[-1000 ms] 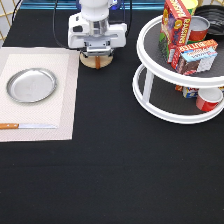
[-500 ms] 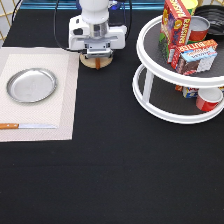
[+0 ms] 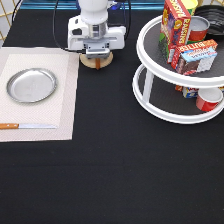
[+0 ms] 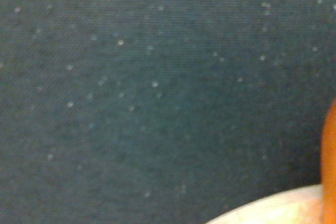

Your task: Arrange plate and fork

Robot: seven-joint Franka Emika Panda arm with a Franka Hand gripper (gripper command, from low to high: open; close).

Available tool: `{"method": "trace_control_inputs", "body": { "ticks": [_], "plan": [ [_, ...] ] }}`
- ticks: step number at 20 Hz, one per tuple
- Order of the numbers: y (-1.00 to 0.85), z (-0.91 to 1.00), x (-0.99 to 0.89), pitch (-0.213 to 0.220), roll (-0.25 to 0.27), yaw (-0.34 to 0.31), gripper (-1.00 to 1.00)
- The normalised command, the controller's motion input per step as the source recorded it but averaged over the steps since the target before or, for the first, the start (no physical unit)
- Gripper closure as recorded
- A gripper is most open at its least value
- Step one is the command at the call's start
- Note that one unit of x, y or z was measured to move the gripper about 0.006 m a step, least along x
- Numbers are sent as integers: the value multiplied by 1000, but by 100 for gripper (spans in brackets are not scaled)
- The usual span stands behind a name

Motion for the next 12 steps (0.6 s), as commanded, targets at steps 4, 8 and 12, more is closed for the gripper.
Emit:
{"method": "trace_control_inputs", "body": {
  "ticks": [4,8,12],
  "plan": [
    [0,-9,0,0,0,0,100],
    [0,1,0,-1,0,0,100],
    [-38,201,0,-4,7,10,100]
  ]
}}
